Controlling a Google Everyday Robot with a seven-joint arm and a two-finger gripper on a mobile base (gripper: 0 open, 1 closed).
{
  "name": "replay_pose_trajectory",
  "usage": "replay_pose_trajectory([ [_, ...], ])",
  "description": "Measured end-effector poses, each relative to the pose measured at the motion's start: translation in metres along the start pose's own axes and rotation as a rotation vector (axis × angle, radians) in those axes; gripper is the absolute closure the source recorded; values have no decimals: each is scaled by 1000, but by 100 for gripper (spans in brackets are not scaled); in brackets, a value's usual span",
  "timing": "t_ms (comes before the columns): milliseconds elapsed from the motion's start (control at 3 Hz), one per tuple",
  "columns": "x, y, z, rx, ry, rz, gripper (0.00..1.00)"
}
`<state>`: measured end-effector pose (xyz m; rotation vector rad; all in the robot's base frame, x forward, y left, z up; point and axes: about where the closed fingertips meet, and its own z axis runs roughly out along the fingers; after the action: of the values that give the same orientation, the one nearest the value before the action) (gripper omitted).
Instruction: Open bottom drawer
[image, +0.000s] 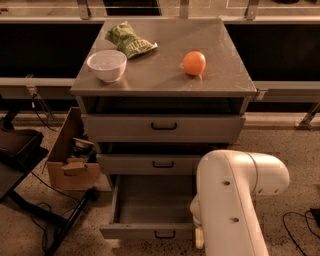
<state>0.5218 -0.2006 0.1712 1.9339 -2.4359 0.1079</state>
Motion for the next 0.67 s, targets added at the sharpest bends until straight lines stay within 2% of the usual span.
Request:
replay_pose_trajectory([
  [333,4,6,3,-14,1,14,0],
  [667,14,46,11,-63,3,32,19],
])
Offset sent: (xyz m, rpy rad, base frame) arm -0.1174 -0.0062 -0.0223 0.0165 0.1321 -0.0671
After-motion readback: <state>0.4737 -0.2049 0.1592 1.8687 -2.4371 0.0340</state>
